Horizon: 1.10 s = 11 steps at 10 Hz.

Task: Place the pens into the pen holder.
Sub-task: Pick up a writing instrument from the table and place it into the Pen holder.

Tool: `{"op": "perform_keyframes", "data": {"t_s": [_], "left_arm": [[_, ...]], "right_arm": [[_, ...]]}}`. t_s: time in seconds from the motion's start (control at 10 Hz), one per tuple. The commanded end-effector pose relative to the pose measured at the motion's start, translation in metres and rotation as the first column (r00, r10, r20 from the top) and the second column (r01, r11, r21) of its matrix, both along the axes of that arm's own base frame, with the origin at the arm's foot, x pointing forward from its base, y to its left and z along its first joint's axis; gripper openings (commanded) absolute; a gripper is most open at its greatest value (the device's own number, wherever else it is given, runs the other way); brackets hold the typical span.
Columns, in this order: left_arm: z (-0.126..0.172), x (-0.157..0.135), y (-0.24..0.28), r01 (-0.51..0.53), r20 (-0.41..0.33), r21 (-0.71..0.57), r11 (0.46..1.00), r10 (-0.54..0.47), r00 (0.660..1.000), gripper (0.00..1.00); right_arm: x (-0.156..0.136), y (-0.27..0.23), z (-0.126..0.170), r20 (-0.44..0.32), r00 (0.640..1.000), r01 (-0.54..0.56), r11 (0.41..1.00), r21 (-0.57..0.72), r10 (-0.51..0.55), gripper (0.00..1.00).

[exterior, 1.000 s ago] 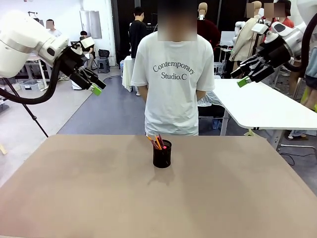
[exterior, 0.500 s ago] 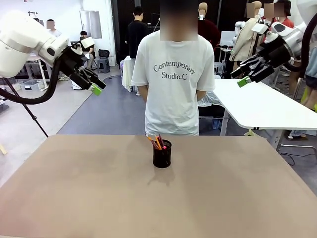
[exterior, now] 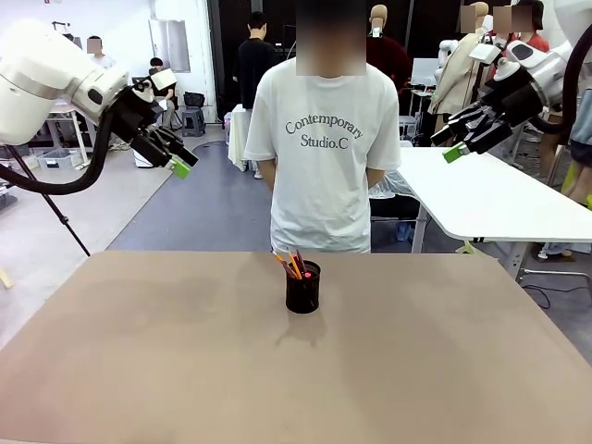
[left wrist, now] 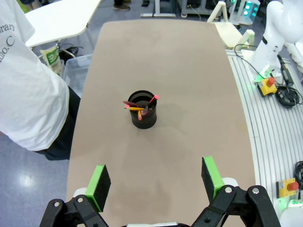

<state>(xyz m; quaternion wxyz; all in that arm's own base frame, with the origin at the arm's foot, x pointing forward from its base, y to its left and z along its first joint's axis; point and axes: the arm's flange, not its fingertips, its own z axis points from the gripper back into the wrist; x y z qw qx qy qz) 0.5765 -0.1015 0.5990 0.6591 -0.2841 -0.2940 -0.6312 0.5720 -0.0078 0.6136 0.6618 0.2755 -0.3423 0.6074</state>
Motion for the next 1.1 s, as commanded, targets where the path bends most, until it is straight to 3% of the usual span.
{"op": "perform_keyframes", "data": {"t_s": [0.0, 1.0], "left_arm": [[0.0002, -0.001, 0.0008, 0.001, -0.008, -0.001, 1.0, -0.001, 1.0, 1.0], [0.0002, -0.001, 0.0008, 0.001, -0.008, -0.001, 1.0, -0.001, 1.0, 1.0]], "right_arm": [[-0.0003, 0.0019, -0.0005, 0.005, 1.0, 0.006, 1.0, -0.002, -0.006, 1.0], [-0.0003, 0.0019, -0.0005, 0.005, 1.0, 0.006, 1.0, -0.002, -0.006, 1.0]]}}
